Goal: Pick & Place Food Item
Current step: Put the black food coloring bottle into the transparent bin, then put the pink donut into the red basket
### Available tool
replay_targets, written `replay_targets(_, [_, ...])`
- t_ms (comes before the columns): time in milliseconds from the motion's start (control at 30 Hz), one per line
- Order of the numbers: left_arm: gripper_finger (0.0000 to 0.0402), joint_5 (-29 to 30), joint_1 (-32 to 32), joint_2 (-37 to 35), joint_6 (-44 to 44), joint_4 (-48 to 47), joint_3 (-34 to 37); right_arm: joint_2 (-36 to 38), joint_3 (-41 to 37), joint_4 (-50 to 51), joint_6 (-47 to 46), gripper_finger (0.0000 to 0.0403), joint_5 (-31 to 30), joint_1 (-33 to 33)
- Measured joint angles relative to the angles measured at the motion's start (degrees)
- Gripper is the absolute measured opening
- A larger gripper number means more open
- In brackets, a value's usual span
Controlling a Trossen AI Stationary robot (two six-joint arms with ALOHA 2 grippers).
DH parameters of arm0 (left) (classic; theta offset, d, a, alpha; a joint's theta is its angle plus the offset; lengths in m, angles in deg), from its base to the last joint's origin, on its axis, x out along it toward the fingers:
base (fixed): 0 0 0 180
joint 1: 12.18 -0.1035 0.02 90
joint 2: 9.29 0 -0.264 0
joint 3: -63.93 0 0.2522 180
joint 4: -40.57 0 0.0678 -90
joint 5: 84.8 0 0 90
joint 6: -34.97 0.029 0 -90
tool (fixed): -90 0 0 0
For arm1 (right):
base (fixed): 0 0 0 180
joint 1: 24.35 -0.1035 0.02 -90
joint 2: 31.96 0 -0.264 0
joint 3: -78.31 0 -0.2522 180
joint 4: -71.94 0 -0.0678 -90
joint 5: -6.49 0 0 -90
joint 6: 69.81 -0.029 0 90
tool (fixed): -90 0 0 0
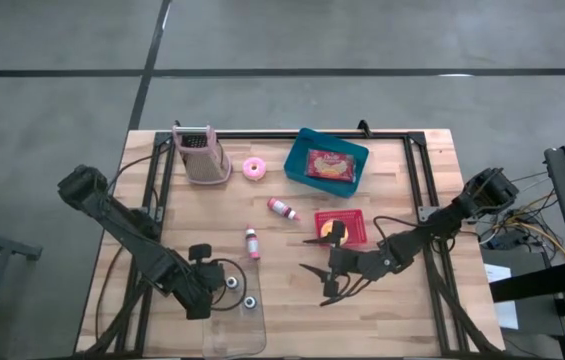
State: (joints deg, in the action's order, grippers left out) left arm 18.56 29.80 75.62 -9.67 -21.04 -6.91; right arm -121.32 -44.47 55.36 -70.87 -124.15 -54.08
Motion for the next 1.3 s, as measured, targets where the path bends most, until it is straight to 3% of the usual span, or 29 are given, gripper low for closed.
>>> replay_targets(100, [0.011, 0.9, 0.0, -0.6, 0.0, -0.4, 0.1, 0.0, 0.0, 0.0, 0.0, 0.0276, 0.0, 0.0])
replay_targets(300, [0.0208, 1.7, 0.0, -1.5, 0.0, -0.1, 0.2, 0.0, 0.0, 0.0, 0.0, 0.0276, 0.1, 0.0])
replay_targets(400, [0.0225, 1.7, 0.0, -1.5, 0.0, 0.1, 0.1, 0.0, 0.0, 0.1, 0.0, 0.0276, 0.1, 0.0])
replay_targets(1000, [0.0221, 1.4, 0.5, -1.7, 1.6, 0.5, -2.1, 0.0, 0.0, 0.1, 0.0, 0.0276, 0.1, 0.0])
replay_targets(1167, [0.0222, 5.5, 0.9, -1.7, 4.9, -0.7, -6.1, 0.0, 0.0, 0.1, 0.0, 0.0276, 0.1, 0.0])
replay_targets(1300, [0.0222, 12.7, 1.2, -1.7, 8.0, -2.8, -9.1, 0.0, 0.0, 0.1, 0.1, 0.0276, 0.1, 0.0])
